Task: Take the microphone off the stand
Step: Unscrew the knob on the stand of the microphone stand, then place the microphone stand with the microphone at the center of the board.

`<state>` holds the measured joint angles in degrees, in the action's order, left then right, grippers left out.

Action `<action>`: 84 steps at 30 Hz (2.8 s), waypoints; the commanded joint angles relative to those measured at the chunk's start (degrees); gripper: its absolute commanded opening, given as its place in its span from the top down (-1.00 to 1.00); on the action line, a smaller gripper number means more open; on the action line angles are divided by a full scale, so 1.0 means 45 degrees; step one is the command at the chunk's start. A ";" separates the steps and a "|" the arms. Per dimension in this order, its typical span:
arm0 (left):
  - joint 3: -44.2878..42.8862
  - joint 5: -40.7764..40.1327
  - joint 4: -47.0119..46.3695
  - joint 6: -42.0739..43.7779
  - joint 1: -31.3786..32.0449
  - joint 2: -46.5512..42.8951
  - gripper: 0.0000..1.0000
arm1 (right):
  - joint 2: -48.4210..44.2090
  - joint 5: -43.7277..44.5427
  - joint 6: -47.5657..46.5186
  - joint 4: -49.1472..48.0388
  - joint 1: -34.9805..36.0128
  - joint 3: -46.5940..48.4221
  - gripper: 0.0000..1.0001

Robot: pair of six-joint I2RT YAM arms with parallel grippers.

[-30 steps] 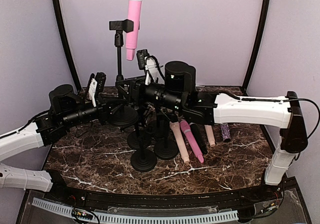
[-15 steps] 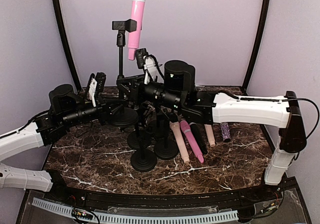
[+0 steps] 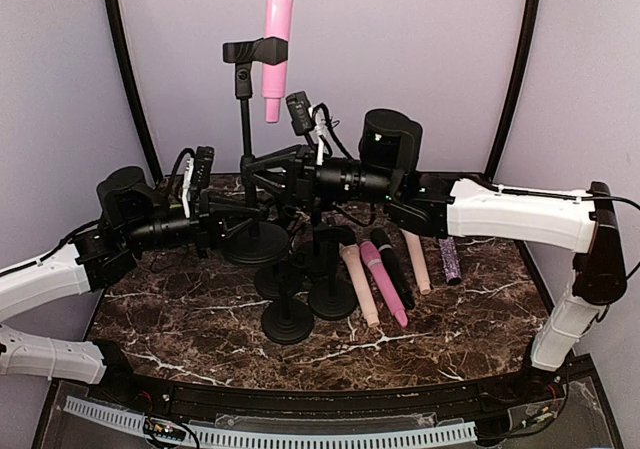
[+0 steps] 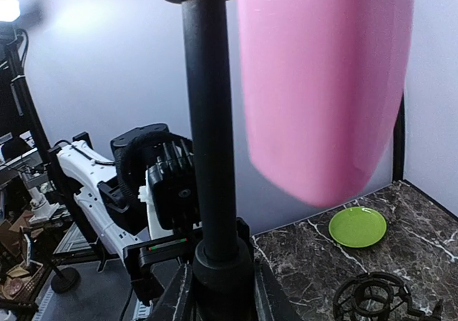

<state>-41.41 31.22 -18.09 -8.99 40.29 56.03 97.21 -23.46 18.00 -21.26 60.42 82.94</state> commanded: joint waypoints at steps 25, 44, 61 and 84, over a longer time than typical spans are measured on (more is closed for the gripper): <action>-0.0162 0.0455 -0.1668 0.0487 0.0052 -0.0781 1.00 | -0.2319 -0.0850 0.0759 -0.0753 -0.0907 -0.2441 -0.69; -0.2752 0.4383 0.2289 0.2711 0.1320 0.1188 1.00 | -0.3824 -0.2158 -0.0880 0.0768 -0.2044 -0.0813 -0.97; -0.2933 0.4594 0.2489 0.2643 0.1604 0.1517 1.00 | -0.3593 -0.5416 -0.0473 0.0554 -0.2450 0.0442 -0.69; 0.0136 -0.3862 0.2728 0.3463 0.1556 -0.2144 1.00 | -0.0752 0.0851 -0.2228 0.1961 0.0085 0.2485 0.74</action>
<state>-44.53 22.61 0.25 4.99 47.16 51.72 89.10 -27.75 11.94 -16.43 57.74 89.95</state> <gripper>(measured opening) 0.175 0.371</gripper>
